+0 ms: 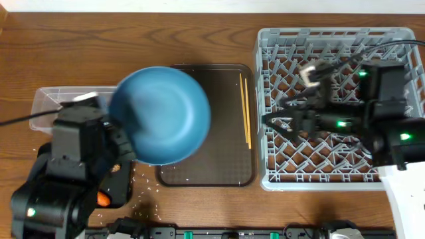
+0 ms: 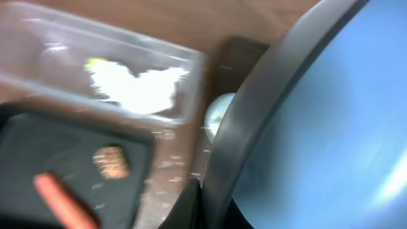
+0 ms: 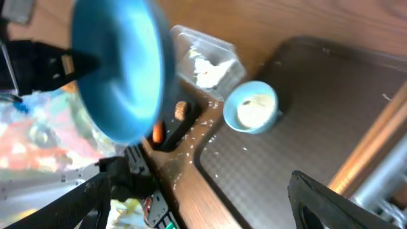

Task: Sort waste into correct bins and load items into the dishwasher rack
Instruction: 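Lift the blue plate and hand it to the right gripper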

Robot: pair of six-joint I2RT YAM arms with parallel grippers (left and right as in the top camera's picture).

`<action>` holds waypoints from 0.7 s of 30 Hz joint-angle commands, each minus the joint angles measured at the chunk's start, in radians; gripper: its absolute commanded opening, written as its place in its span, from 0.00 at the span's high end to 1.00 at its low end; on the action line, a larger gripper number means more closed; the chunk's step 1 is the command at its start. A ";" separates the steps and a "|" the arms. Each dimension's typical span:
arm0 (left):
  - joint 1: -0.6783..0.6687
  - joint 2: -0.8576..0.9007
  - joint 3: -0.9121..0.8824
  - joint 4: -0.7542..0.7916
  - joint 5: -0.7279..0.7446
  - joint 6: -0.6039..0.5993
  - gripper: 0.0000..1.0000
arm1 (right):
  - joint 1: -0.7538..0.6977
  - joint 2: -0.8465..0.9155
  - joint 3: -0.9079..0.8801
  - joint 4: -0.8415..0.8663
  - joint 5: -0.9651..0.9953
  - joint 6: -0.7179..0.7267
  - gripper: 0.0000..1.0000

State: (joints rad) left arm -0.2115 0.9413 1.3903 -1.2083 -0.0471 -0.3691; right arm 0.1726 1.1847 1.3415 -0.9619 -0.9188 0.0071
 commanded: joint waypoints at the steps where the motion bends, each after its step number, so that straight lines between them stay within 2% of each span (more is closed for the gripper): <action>1: -0.061 0.029 0.014 0.022 0.114 0.021 0.94 | 0.101 -0.001 0.003 0.052 0.073 0.084 0.18; 4: -0.121 0.058 0.014 0.051 0.115 0.021 0.94 | 0.177 -0.001 0.003 0.118 0.136 0.126 0.17; 10: -0.234 0.076 0.014 0.148 0.114 0.021 0.94 | 0.284 0.010 0.003 0.136 0.467 0.181 0.19; 12: -0.250 0.076 0.014 0.170 0.114 0.021 0.94 | 0.294 0.019 0.003 0.140 0.518 0.191 0.27; 14: -0.260 0.076 0.014 0.185 0.115 0.021 0.94 | 0.293 0.028 0.003 0.144 0.530 0.191 0.39; 16: -0.270 0.076 0.014 0.193 0.114 0.021 0.94 | 0.293 0.039 0.003 0.151 0.546 0.191 0.56; 21: -0.279 0.079 0.014 0.194 0.114 0.021 0.94 | 0.293 0.039 0.003 0.165 0.587 0.190 0.85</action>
State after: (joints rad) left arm -0.4866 1.0267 1.3903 -1.0203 0.0536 -0.3614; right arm 0.4561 1.2263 1.3415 -0.8047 -0.4068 0.1951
